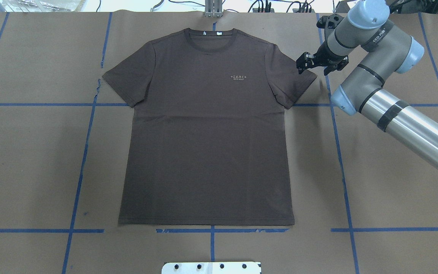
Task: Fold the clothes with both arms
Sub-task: 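Move the right gripper toward the sleeve nearest it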
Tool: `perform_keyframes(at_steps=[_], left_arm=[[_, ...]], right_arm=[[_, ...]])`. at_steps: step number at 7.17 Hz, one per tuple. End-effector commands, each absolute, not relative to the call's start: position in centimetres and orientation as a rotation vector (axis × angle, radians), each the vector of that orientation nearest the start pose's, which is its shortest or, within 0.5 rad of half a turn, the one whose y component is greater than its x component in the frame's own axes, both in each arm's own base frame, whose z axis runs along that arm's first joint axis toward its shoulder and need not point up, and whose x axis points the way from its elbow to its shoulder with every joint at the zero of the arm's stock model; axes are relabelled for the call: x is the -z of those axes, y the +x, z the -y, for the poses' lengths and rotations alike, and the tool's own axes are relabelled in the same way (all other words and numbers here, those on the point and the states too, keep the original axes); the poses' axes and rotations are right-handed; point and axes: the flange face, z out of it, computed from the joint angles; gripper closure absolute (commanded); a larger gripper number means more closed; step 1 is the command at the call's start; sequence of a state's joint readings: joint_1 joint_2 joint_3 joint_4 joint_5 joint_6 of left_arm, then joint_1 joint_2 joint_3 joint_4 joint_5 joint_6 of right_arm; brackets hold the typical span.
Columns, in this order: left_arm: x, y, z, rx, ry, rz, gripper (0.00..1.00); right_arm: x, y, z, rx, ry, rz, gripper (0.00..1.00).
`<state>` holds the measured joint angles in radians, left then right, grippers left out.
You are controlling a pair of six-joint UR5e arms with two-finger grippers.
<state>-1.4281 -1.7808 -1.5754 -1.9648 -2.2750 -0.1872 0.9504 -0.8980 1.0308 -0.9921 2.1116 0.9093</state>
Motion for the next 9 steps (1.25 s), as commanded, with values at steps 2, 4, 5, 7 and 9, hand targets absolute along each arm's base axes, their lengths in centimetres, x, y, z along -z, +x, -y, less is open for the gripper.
perform_keyframes(at_steps=[2,4,5,7,9], left_arm=[[-49.8,1.7,60.2,-0.161,0.461,-0.771,0.00],[-49.6,1.7,60.1,-0.161,0.464,-0.772,0.00],[-49.6,1.7,60.2,-0.161,0.463,-0.772,0.00],[-49.3,1.7,60.1,-0.163,0.469,-0.772,0.00],[-49.3,1.7,60.2,-0.161,0.468,-0.773,0.00]], right_arm=[[-45.5,-39.5,68.8,-0.093,0.136,0.819,0.12],[-45.5,-39.7,69.0,-0.094,0.138,0.815,0.18],[-45.5,-39.7,69.0,-0.093,0.137,0.816,0.37],[-45.2,-39.8,69.1,-0.073,0.145,0.819,1.00],[-44.4,-39.8,69.1,-0.059,0.158,0.830,1.00]])
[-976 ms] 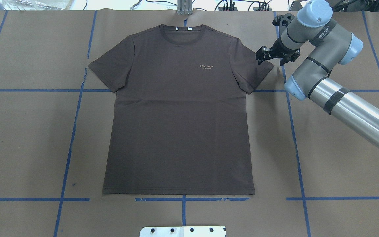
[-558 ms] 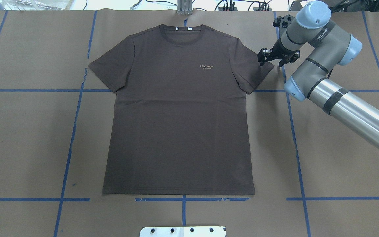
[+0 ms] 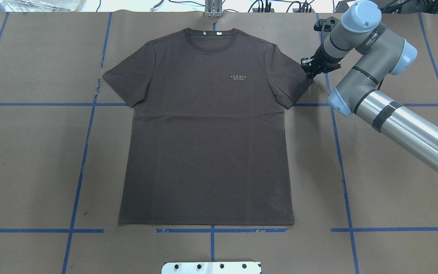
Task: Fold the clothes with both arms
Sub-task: 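Grasp the sleeve with the right gripper and fold it inward onto the shirt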
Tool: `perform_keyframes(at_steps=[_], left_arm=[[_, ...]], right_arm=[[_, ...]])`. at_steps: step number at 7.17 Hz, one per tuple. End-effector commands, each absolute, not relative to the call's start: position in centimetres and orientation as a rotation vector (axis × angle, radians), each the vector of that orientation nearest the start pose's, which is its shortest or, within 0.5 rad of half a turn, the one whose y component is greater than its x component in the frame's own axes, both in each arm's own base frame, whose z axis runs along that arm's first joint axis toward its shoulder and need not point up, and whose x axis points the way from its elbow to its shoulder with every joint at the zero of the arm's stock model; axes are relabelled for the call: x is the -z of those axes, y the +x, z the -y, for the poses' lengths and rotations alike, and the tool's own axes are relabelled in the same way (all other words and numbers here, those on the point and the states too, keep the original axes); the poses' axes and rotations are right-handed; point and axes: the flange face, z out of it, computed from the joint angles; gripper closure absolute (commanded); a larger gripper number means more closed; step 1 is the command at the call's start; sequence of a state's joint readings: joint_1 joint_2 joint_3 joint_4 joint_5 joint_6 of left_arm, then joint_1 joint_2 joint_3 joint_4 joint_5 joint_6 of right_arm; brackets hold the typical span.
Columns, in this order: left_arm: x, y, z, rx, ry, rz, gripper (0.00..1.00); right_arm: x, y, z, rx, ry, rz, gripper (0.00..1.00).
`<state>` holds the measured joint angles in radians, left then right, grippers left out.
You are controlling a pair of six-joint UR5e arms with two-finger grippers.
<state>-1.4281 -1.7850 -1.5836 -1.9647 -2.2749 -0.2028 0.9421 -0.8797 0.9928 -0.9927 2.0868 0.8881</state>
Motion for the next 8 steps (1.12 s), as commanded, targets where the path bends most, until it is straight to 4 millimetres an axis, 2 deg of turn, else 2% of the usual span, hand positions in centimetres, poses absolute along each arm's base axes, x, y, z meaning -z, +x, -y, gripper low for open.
perform_keyframes(at_steps=[1,4,5,7,8], left_arm=[[-49.3,1.7,60.2,-0.161,0.467,-0.772,0.00],[-49.5,1.7,60.1,-0.161,0.464,-0.772,0.00],[-49.5,1.6,60.1,-0.160,0.465,-0.771,0.00],[-49.5,1.6,60.1,-0.158,0.464,-0.772,0.00],[-49.5,1.6,60.1,-0.158,0.464,-0.772,0.00]], right_arm=[[-42.9,-39.7,69.1,-0.052,0.174,0.851,1.00],[-34.3,-40.7,69.8,-0.001,0.238,0.948,1.00],[-30.8,-41.3,70.3,0.009,0.266,0.975,1.00],[-26.6,-45.6,68.7,0.045,0.280,1.004,1.00],[-26.0,-48.2,67.6,0.035,0.317,0.972,1.00]])
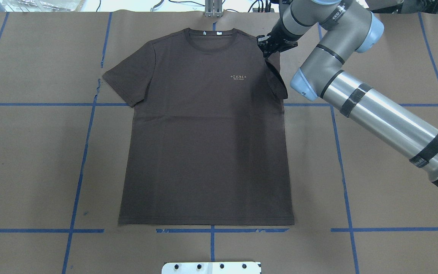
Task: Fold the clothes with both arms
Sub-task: 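Grasp the sleeve with the right gripper and fold it inward onto the shirt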
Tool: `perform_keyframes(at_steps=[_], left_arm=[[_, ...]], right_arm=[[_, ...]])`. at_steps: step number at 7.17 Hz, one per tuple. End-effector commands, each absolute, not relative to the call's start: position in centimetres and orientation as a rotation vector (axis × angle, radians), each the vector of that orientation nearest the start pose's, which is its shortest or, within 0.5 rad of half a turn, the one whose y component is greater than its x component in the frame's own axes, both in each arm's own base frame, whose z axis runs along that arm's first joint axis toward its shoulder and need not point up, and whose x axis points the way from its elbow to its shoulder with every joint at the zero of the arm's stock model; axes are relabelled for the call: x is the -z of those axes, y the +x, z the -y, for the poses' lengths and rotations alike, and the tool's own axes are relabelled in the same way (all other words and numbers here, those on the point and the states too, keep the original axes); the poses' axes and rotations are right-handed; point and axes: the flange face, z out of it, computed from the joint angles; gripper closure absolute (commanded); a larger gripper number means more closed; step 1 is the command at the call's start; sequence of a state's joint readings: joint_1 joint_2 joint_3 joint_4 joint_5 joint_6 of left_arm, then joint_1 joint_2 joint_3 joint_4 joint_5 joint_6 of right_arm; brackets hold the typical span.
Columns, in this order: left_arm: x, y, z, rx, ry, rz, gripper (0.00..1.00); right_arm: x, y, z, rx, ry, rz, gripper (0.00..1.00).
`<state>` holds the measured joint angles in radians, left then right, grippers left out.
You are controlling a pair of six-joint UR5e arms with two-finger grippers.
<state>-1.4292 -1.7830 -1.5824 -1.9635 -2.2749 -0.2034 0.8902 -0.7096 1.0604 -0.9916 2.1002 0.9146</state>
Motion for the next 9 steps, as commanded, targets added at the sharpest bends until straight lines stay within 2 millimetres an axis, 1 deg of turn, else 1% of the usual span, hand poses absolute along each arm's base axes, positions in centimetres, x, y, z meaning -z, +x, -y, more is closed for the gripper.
perform_keyframes(at_steps=[1,2,4,5,6,7,8,9], left_arm=[[-49.4,1.6,60.1,-0.158,0.467,-0.772,0.00],[-49.3,1.6,60.1,-0.155,0.466,-0.773,0.00],[-49.1,1.6,60.1,-0.131,0.461,-0.782,0.00],[-48.9,1.6,60.2,-0.132,0.462,-0.782,0.00],[-48.9,1.7,60.4,-0.119,0.456,-0.784,0.00],[-48.1,1.9,61.1,-0.096,0.454,-0.793,0.00],[-47.7,2.9,61.3,-0.087,0.444,-0.803,0.00],[-45.7,5.9,62.5,-0.058,0.428,-0.818,0.00]], right_arm=[[-25.4,-49.4,67.4,0.039,0.322,0.967,1.00],[-25.5,-50.0,67.3,0.043,0.316,0.963,1.00],[-25.7,-50.3,67.1,0.046,0.314,0.962,1.00],[-25.8,-50.4,67.2,0.046,0.315,0.963,0.01],[-25.8,-50.3,67.1,0.032,0.307,0.964,0.00],[-25.4,-50.2,67.1,-0.008,0.283,0.977,0.00],[-24.5,-50.0,67.0,-0.061,0.256,0.997,0.00],[-24.4,-49.5,67.0,-0.077,0.213,0.997,0.00]])
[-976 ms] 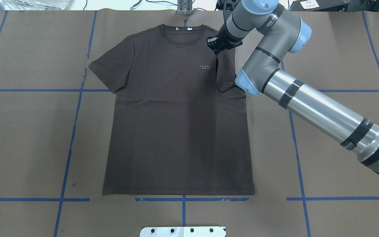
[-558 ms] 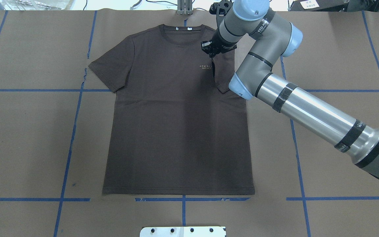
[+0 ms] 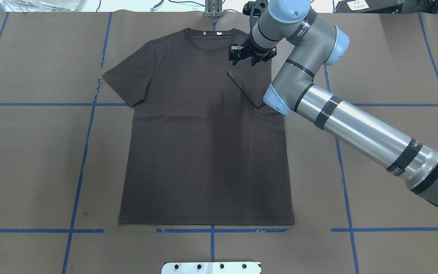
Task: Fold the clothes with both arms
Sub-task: 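Grasp the sleeve with the right gripper and fold it inward onto the shirt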
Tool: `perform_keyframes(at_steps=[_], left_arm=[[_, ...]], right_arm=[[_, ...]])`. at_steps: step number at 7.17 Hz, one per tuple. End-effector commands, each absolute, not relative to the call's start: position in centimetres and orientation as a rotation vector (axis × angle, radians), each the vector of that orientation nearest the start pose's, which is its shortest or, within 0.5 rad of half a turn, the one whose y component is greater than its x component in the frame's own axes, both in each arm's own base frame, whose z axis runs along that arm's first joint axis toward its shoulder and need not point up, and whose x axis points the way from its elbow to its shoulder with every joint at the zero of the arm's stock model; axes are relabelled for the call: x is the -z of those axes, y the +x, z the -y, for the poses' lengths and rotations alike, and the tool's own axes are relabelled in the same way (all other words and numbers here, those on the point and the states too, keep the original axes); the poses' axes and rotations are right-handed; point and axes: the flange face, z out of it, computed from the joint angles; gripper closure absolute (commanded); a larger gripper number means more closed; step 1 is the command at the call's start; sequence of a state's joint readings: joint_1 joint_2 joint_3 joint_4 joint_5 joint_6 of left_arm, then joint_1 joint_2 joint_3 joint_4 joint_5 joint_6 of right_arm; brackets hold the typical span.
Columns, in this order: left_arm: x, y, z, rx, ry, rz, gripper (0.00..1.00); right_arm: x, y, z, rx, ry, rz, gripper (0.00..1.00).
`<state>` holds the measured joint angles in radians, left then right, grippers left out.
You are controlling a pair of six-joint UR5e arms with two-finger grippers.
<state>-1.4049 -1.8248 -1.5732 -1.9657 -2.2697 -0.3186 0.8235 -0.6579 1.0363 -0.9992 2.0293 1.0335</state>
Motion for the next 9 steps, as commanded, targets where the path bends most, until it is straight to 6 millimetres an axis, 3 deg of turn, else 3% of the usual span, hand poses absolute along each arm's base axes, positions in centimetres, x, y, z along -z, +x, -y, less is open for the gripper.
perform_keyframes(at_steps=[1,2,3,5,6,9], left_arm=[[-43.1,11.3,63.4,0.000,0.413,-0.811,0.00],[-41.2,17.1,63.3,0.058,0.399,-0.821,0.00],[-40.8,21.7,62.4,0.116,0.404,-0.851,0.00],[-41.6,30.7,63.2,0.255,0.438,-0.869,0.00],[-42.6,35.8,63.9,0.272,0.450,-0.840,0.00],[-45.5,39.4,62.8,0.265,0.465,-0.865,0.00]], right_arm=[[-24.0,-47.1,67.3,-0.097,0.136,0.972,0.00],[-25.0,-43.6,66.7,-0.108,0.071,0.965,0.00],[-27.4,-39.9,65.6,-0.109,0.044,0.956,0.00],[-32.2,-35.8,65.7,-0.028,0.053,0.942,0.00],[-32.5,-34.9,66.0,-0.033,0.043,0.952,0.00],[-32.0,-35.2,66.0,-0.037,0.046,0.954,0.00]])
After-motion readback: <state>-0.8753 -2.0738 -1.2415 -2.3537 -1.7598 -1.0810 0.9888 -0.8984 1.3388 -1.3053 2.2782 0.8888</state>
